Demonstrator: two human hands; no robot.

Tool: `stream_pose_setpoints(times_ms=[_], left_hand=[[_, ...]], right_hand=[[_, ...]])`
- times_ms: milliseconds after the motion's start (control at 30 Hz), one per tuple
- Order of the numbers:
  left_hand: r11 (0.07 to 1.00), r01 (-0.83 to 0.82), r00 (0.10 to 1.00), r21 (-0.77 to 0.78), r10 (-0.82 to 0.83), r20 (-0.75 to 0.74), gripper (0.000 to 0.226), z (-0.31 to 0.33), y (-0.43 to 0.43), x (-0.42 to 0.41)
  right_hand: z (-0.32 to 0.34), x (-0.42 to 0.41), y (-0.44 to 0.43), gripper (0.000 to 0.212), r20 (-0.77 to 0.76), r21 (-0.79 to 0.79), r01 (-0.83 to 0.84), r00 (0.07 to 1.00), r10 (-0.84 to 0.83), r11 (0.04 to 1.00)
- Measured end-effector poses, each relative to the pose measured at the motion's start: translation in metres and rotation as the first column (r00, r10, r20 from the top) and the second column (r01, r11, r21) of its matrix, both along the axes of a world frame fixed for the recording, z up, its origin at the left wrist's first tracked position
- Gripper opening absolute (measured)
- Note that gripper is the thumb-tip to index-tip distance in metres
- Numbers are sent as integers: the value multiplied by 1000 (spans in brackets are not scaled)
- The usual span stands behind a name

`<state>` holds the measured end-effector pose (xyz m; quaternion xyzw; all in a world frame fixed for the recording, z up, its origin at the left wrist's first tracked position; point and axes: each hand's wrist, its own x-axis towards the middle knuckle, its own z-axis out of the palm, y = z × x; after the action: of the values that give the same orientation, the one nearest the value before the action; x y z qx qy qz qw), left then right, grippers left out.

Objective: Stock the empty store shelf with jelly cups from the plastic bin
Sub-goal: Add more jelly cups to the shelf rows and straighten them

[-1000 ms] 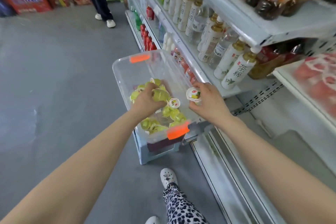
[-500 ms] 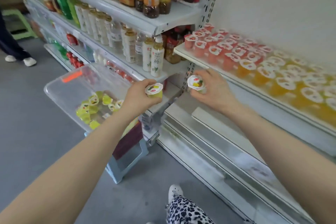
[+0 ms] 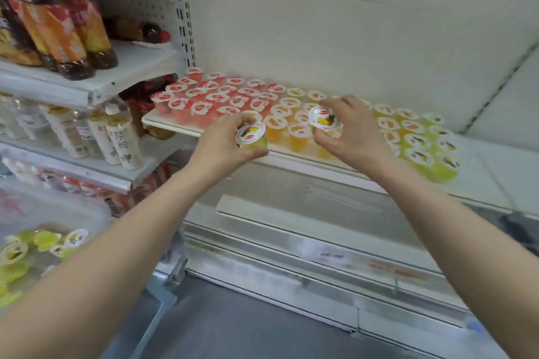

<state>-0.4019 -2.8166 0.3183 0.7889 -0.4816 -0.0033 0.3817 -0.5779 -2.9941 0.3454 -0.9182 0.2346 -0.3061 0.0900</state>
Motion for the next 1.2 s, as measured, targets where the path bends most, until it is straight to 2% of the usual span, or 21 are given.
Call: stream_pose_setpoints(times_ms=[167, 367, 600, 733, 1000, 1200], left_hand=[[994, 97, 995, -52, -97, 3, 61, 19, -84, -56], [987, 159, 987, -38, -158, 20, 62, 25, -175, -121], [987, 161, 984, -1, -160, 74, 63, 26, -257, -175], [991, 134, 989, 6, -134, 68, 65, 24, -289, -195], [996, 91, 995, 20, -92, 39, 61, 22, -329, -211], [996, 76, 997, 41, -77, 29, 62, 21, -351, -217]], right_hand=[[14, -73, -68, 50, 34, -3, 115, 993, -115, 993], [16, -159, -154, 51, 47, 19, 240, 970, -241, 971], [-6, -224, -248, 59, -115, 93, 417, 906, -407, 904], [-27, -235, -286, 56, -207, 170, 422, 899, -386, 891], [-56, -218, -334, 38, -270, 227, 348, 920, -284, 910], [-60, -200, -365, 44, -274, 235, 325, 927, -258, 916]])
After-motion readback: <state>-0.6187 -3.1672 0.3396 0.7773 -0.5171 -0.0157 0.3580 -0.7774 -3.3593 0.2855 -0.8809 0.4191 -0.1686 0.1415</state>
